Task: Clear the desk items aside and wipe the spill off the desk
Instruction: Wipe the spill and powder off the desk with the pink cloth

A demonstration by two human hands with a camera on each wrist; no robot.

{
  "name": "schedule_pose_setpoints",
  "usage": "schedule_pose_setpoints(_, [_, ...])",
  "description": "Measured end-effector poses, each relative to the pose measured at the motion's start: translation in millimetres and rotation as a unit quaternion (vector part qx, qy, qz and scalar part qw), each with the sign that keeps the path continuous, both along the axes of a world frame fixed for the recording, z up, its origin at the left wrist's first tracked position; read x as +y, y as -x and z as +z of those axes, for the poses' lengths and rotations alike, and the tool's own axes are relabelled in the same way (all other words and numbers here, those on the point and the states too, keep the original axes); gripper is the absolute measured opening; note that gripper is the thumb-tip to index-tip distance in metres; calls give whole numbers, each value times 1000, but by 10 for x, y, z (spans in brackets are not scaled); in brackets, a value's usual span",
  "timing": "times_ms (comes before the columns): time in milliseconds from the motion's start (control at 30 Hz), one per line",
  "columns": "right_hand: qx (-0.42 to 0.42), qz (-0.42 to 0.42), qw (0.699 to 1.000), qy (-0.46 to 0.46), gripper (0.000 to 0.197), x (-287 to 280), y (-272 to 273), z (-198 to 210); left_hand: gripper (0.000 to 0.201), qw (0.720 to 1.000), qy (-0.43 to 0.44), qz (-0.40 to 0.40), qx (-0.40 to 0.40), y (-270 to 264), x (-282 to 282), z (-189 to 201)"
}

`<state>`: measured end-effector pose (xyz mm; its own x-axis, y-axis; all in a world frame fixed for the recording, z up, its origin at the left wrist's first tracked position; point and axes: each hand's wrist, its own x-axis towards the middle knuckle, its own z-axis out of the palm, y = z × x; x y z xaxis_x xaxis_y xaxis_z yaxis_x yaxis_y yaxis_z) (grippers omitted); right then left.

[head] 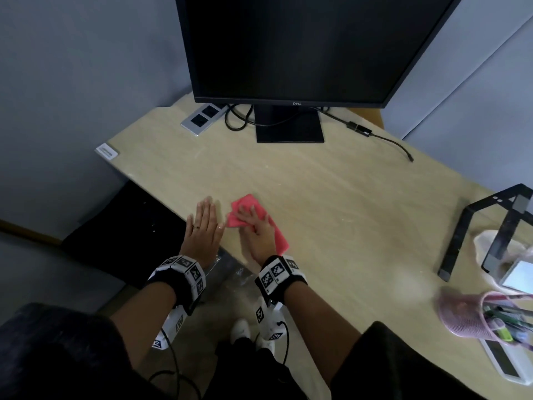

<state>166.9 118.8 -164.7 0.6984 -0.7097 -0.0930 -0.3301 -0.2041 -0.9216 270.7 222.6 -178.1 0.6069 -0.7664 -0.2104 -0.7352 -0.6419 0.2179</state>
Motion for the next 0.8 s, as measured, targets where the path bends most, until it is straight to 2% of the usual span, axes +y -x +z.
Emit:
schedule_pose_setpoints(100, [24,89,996,3,34,30,53,23,72,1000,-10,-18,-7,12,29,9])
schedule_pose_setpoints(200, [41,162,986,0,34,104,153,95,74,1000,16,7,11,26,18,31])
schedule_pose_setpoints(333, [41,195,975,-101,32,109,406,270,75,998,47,14,40,54,-22,44])
schedule_pose_setpoints(433, [78,228,965,-100,30,63,705,319,77,998,45,13,45,56,-95,59])
schedule_pose_setpoints(667, [109,165,979,-47,34,-106,1736,365,83,993,56,-83,64,362,-551,264])
schedule_pose_setpoints(800, [160,138,976,-45,43,-196,2307,458,58,980,91,-155,80,688,-930,384])
